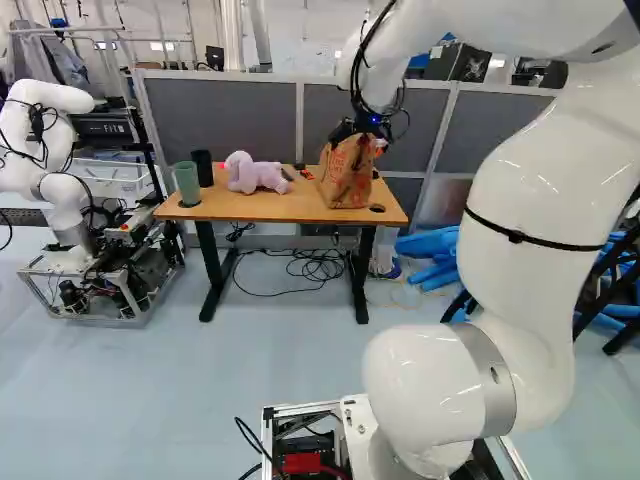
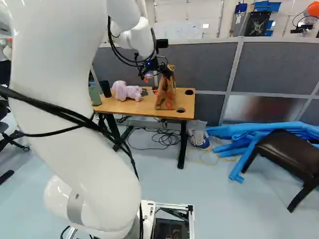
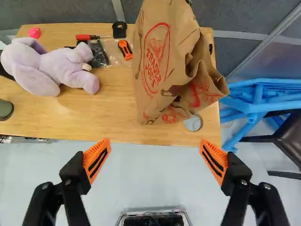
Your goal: Pick up the bag on the ground and place it on the table
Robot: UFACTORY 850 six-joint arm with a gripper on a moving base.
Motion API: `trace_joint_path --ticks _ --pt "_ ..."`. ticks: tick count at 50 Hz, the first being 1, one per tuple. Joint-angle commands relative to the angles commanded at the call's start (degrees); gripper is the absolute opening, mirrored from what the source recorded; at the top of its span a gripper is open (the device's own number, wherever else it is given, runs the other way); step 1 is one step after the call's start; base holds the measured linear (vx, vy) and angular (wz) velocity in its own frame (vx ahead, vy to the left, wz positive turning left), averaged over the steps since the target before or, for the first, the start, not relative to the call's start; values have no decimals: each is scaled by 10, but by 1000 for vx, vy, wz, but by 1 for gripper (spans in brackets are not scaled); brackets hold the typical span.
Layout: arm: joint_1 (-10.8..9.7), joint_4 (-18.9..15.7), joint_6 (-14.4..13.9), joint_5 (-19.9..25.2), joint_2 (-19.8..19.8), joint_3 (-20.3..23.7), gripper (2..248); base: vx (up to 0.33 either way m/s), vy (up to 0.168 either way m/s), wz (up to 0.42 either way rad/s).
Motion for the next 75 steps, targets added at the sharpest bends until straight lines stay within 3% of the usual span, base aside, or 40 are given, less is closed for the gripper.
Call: trace_joint_path --ticks 38,75 --pt "15 0 0 302 95 255 247 0 0 0" --pt "26 0 0 528 167 447 247 0 0 0"
